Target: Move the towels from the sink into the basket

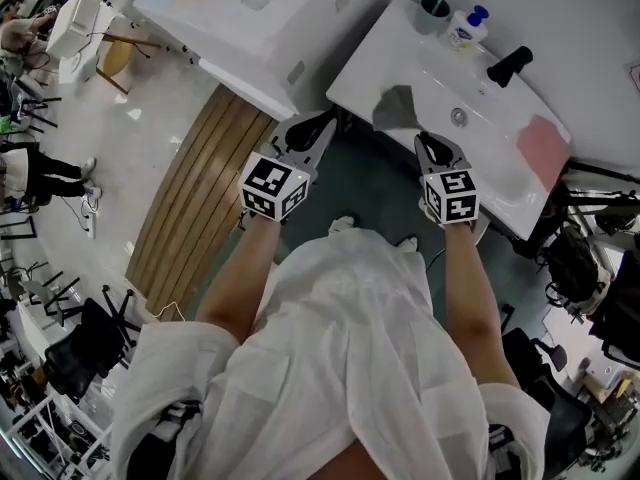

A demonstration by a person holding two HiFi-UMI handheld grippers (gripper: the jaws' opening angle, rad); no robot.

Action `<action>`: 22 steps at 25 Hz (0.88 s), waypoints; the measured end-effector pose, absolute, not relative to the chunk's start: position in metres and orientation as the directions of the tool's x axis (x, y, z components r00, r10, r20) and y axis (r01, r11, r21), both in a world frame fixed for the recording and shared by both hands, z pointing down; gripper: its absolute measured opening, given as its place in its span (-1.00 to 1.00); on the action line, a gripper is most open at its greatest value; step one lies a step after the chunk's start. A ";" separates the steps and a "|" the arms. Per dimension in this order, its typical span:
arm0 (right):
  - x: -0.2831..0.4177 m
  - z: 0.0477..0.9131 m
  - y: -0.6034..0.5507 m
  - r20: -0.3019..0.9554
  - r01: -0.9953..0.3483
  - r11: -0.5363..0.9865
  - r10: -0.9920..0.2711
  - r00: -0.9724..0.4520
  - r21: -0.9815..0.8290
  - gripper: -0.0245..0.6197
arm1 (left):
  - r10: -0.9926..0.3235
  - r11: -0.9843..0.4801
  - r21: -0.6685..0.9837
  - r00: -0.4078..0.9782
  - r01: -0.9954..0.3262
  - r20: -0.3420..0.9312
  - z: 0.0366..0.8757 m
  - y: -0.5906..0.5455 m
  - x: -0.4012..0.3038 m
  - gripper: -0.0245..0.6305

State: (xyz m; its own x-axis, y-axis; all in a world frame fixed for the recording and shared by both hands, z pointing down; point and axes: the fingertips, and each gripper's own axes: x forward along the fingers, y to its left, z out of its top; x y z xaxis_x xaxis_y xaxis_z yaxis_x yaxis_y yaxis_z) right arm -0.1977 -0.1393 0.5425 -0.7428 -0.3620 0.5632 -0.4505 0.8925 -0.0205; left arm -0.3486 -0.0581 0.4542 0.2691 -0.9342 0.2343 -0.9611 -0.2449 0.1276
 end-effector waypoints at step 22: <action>-0.268 0.633 -0.159 0.774 -0.351 0.935 -0.187 -0.605 -0.048 -0.35 | -0.934 -0.200 0.149 0.234 -0.968 0.270 0.475 -0.061 -0.384 -0.83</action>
State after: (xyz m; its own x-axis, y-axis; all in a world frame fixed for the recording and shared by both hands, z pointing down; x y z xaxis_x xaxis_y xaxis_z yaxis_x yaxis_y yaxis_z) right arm -0.2682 -0.1592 0.6333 -0.6045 -0.1868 0.7744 -0.3508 0.9352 -0.0483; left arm -0.3836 -0.0610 0.4745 0.2341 -0.9340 0.2700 -0.9685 -0.1997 0.1491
